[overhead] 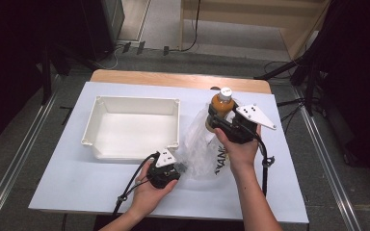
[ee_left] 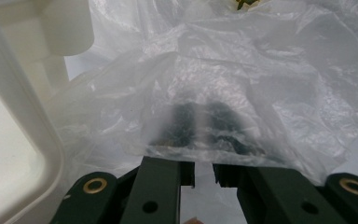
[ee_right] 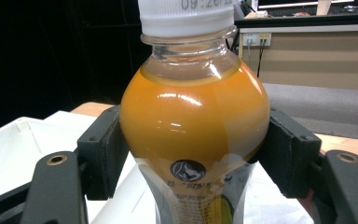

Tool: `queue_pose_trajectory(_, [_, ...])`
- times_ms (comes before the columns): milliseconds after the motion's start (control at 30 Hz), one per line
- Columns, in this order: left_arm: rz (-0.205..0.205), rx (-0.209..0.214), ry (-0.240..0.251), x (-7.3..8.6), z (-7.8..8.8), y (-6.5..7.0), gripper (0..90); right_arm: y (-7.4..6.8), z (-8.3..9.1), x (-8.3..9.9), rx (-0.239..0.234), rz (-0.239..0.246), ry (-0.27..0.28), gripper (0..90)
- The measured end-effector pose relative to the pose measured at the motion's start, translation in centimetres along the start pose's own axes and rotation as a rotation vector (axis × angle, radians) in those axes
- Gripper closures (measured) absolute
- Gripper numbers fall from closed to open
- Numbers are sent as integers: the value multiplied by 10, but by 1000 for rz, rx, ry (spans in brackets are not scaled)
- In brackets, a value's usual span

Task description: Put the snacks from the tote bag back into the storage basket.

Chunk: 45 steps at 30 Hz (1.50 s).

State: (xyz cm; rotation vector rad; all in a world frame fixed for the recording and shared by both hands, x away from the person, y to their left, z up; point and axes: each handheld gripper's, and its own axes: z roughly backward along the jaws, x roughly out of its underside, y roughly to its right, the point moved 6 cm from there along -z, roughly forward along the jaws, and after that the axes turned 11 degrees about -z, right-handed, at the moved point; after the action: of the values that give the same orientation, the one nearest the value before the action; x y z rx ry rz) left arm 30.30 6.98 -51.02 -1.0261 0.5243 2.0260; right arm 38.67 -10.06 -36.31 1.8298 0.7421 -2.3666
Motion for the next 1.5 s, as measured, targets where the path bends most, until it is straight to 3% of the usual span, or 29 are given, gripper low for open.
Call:
queue_pose_trajectory(267, [18, -7, 32, 0, 5, -2, 770, -9, 0, -11, -10, 8, 14, 314])
queue_pose_trajectory(467, [26, 20, 105, 0, 19, -3, 557, -16, -6, -8, -19, 13, 4, 313])
queue_pose_trajectory(500, [17, -12, 135, 1, 27, -4, 509, -17, -7, -7, -20, 13, 3, 314])
queue_pose_trajectory(567, [-5, -36, 176, 2, 39, -5, 430, -18, -9, -6, -23, 20, 0, 314])
queue_pose_trajectory(767, [-55, -33, 200, 9, 60, -10, 257, -23, -12, -4, -39, 18, -7, 314])
queue_pose_trajectory(933, [-54, -3, 211, 13, 68, -17, 132, -25, -14, -5, -41, 29, -10, 314])
queue_pose_trajectory(1133, [-52, 4, 214, 16, 75, -20, 90, -28, -14, -7, -49, 34, -9, 314])
queue_pose_trajectory(1500, [-1, -13, 286, 24, 111, -48, 26, -39, -23, -4, -70, 41, -19, 314])
